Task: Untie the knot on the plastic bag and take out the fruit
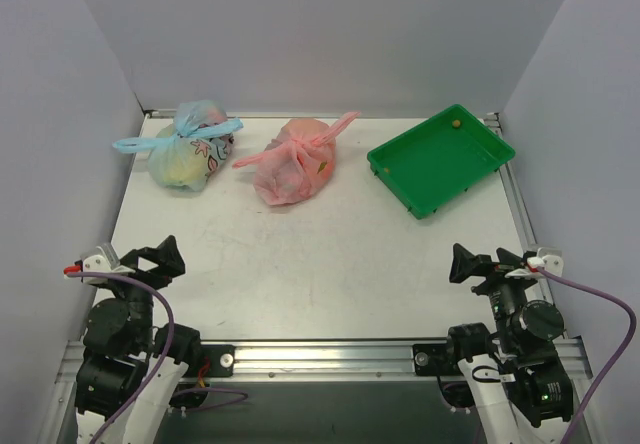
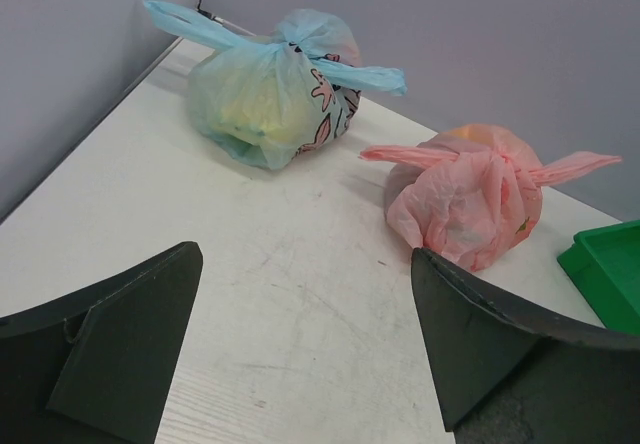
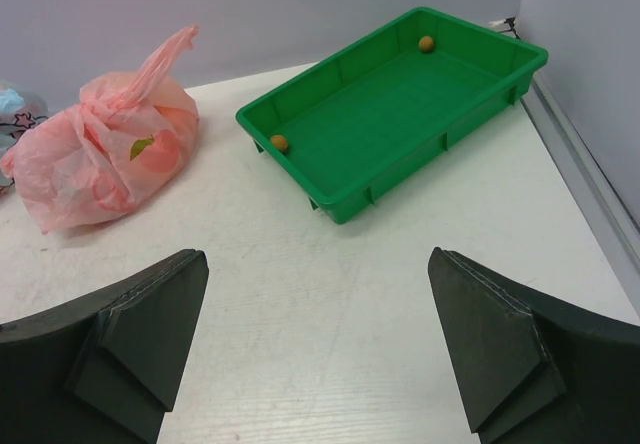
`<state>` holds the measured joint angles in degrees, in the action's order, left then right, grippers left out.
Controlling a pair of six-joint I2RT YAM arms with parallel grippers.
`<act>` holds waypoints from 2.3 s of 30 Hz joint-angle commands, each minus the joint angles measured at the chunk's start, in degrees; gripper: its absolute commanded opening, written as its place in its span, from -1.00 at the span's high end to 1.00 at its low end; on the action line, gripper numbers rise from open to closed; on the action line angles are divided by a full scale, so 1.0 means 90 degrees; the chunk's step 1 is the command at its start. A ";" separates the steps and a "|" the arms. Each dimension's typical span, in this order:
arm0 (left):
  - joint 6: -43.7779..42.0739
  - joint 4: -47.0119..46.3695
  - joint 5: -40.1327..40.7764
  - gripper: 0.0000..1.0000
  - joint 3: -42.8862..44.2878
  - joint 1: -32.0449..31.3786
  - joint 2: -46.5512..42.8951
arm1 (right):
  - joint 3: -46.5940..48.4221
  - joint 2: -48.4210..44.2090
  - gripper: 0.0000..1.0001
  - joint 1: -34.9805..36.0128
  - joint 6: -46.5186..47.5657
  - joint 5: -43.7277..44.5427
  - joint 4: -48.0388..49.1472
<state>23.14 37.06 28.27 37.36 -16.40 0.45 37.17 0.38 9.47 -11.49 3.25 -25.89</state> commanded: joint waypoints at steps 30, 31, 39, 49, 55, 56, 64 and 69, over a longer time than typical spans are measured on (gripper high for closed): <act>0.0085 -0.1188 -0.2489 -0.95 0.5602 -0.0462 1.0944 | -0.0106 -0.0374 -1.00 0.0842 -0.0071 0.0870 0.0250; 0.0173 -0.1111 -0.2400 -0.95 0.5972 -0.0472 1.1430 | -0.0106 -0.0384 -1.00 0.0851 -0.0071 0.0889 0.0259; 0.0623 -0.0963 -0.1853 -0.93 0.6981 -0.0950 1.2918 | -0.0116 -0.0336 -1.00 0.0871 -0.0062 0.0909 0.0240; 0.0478 -0.1558 -0.1901 0.66 0.6211 -0.1175 1.2794 | 0.0040 0.0151 -1.00 0.0871 -0.0071 0.0256 0.0142; -0.0158 -0.1598 -0.2252 1.00 0.4837 -0.1439 1.1361 | 0.1268 0.1800 -1.00 0.0861 -0.0198 -0.0038 -0.0677; -0.0168 -0.1608 -0.2311 1.00 0.4601 -0.1497 1.1153 | 0.1445 0.2296 -1.00 0.0881 -0.0218 -0.0164 -0.0794; 0.0154 -0.1745 -0.2887 1.00 0.2217 -0.2219 0.8968 | 0.2762 0.4360 -1.00 0.0920 -0.0403 -0.1327 -0.0922; 0.0387 -0.1676 -0.3024 1.00 0.0948 -0.2718 0.7862 | 0.3486 0.5932 -1.00 0.1921 -0.0179 -0.1058 -0.0766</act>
<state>24.99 22.74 3.29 49.45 -39.22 76.47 64.79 48.45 21.21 -14.24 -6.33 -33.95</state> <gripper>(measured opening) 0.032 0.999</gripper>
